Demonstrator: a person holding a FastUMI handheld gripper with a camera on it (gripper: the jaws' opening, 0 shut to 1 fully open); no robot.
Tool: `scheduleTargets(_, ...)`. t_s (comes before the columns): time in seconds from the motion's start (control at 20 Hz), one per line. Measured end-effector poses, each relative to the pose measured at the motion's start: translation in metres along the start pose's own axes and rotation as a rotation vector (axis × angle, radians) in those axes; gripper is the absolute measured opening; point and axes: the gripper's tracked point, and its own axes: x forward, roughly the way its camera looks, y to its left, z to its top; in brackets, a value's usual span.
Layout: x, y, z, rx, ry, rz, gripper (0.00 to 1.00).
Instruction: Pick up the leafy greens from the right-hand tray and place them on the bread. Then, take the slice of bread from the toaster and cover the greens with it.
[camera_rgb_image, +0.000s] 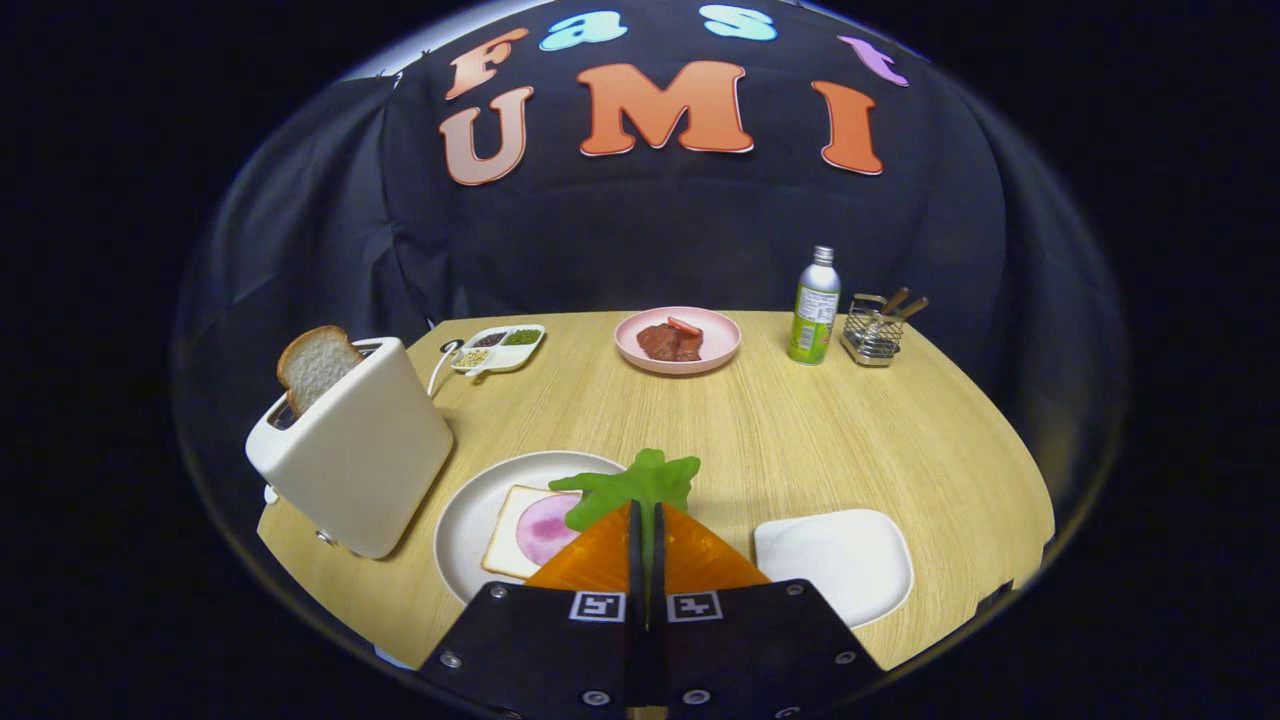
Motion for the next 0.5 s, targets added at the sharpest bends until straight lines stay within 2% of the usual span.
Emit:
scheduleTargets(0.3, 0.017, 0.049, -0.013, -0.031, 0.032, 0.053, 0.01)
scheduleTargets(0.5, 0.033, 0.057, -0.029, -0.043, 0.073, 0.048, 0.02)
